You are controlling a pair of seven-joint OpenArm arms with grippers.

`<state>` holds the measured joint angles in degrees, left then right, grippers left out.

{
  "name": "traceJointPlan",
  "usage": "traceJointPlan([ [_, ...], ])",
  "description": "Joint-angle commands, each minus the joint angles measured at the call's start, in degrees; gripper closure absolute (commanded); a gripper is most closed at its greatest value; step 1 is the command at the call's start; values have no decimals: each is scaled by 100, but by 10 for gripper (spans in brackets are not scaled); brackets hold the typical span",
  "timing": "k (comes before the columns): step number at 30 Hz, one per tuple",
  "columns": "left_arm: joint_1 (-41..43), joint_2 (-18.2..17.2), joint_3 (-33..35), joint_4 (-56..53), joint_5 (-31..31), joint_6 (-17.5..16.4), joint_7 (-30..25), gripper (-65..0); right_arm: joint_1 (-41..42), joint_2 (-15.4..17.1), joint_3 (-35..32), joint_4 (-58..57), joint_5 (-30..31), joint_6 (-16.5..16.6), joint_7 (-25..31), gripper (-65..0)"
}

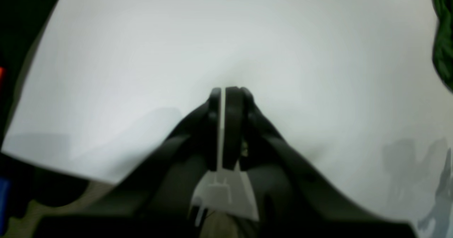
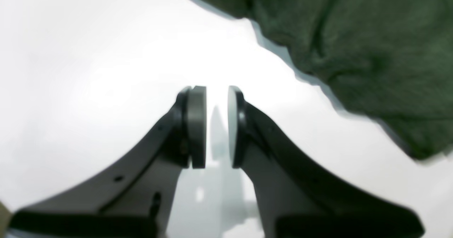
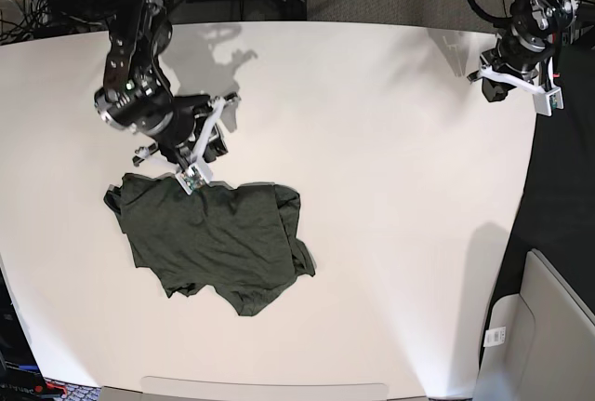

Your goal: Fold the T-shirt properly

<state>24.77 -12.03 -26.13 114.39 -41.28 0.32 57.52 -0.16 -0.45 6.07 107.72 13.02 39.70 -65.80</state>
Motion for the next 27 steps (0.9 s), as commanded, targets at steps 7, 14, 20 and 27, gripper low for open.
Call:
traceJointPlan([
  [7,788,-67,-82,152,18,8,-77,-6,-1280,23,48,951,136,30,97,-88],
  [14,1544,-76,-82,161,18,-1,-86,-5,-2168,199,479,960,470,30,97,-36],
  [20,2072,-102,-82,161,18,-1,-86,-5,-2995,480,857,986,1173,30,70,-35],
  [27,2591,-102,-82,161,18,-1,-86,-5,-4032,928,901,986,1683,30,97,-35],
])
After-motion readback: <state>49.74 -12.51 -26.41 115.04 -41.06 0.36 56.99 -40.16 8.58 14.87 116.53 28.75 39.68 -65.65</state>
